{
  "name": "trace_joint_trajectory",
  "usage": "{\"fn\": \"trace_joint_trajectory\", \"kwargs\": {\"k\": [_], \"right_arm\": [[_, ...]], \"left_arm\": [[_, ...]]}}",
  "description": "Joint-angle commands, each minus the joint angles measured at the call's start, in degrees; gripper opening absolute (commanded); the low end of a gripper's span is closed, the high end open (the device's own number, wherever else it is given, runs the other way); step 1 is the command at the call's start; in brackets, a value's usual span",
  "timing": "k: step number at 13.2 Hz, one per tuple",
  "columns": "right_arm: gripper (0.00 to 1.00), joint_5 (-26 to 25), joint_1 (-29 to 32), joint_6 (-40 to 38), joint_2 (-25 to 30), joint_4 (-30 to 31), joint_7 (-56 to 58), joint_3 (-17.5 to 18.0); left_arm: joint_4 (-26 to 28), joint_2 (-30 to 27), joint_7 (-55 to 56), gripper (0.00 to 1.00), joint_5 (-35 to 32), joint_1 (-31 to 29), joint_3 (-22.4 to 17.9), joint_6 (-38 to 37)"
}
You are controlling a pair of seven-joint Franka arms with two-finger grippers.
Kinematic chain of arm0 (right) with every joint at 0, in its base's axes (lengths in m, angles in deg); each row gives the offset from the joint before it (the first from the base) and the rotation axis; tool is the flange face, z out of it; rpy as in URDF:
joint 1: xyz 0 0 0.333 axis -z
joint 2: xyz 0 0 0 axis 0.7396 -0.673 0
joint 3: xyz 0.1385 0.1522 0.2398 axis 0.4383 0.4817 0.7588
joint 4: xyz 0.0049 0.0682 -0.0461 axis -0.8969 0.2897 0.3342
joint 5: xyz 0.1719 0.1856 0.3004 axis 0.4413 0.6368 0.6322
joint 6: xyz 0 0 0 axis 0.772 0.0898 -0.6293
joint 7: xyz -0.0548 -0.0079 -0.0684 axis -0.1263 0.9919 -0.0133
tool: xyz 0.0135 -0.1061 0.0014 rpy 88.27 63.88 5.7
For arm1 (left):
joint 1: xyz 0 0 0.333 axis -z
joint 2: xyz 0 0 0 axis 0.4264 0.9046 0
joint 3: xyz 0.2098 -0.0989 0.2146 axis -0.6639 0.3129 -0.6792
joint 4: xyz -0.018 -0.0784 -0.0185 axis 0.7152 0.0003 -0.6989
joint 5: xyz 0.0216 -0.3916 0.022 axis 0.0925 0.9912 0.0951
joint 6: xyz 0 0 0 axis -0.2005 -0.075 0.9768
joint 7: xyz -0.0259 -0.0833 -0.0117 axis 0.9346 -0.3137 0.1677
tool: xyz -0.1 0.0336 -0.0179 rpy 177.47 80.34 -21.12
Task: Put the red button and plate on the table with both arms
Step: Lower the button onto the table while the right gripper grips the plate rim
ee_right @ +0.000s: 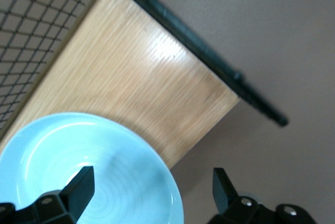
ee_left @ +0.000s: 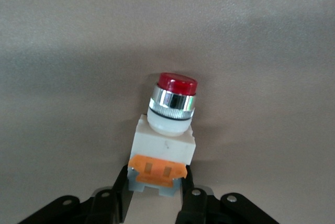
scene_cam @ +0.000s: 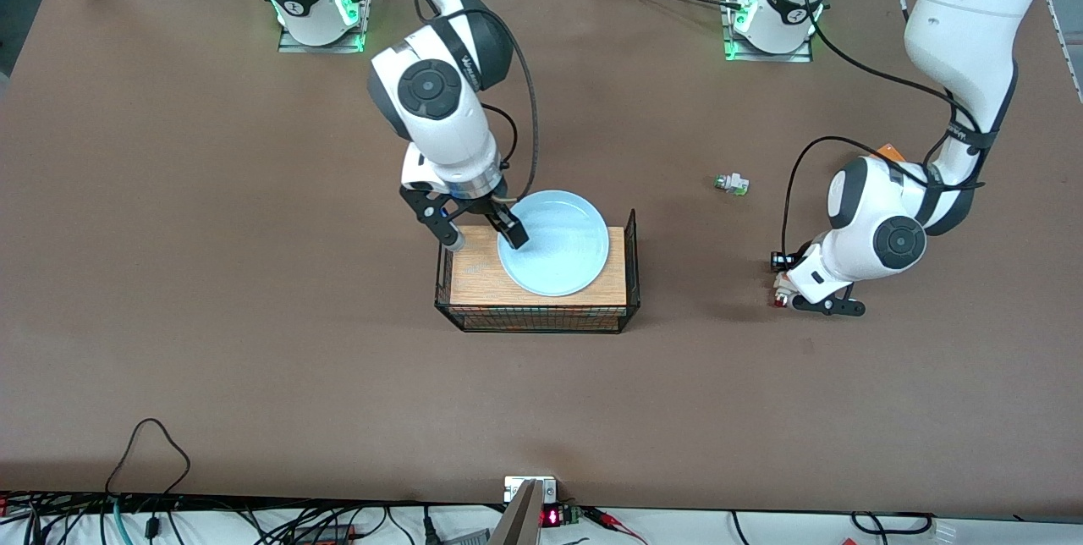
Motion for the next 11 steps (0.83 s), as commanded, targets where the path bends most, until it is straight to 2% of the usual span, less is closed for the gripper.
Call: {"fn": "trace_joint_trajectory", "kwargs": {"k": [1,2,4,6,9,10,11], "right_arm": [[0.92,0.28,-1.54,0.28,-1.04,-1.3,-2.91,-0.4],[0.64,0.37,-1.63,-0.16,-1.04,-1.13,-2.83,-0.31],[0.33,0.37,-1.8,-0.34,-1.04,-0.43,-3.0,0.3],[0.18,0.37,-1.8,-0.34,-1.04,0.63,-3.0,0.39],[0.05,0.37,-2.59,-0.16,-1.04,1.07,-2.91,0.39],[0.01,0.37,-2.6,-0.16,-1.04,0.99,-2.91,0.39],[0.0,0.37,-2.6,-0.08,-1.04,0.99,-2.91,0.39]], "left_arm": [[-0.07,-0.93,-0.94,1.0,-1.42,-1.0,0.71,-1.49],[-0.42,-1.54,-0.5,1.0,-1.42,-0.92,0.8,-2.1],[-2.17,-3.82,-0.41,1.0,-1.42,-0.74,1.49,-6.3],[-6.9,-7.06,-0.41,1.0,-1.16,-0.92,3.87,-16.12],[-16.03,-11.38,-0.41,1.0,-1.16,-0.83,6.15,-27.91],[-19.63,-12.26,-0.67,1.0,-0.89,-0.74,6.33,-33.61],[-22.89,-13.14,-0.84,1.0,-0.63,-0.74,7.38,-39.93]]}}
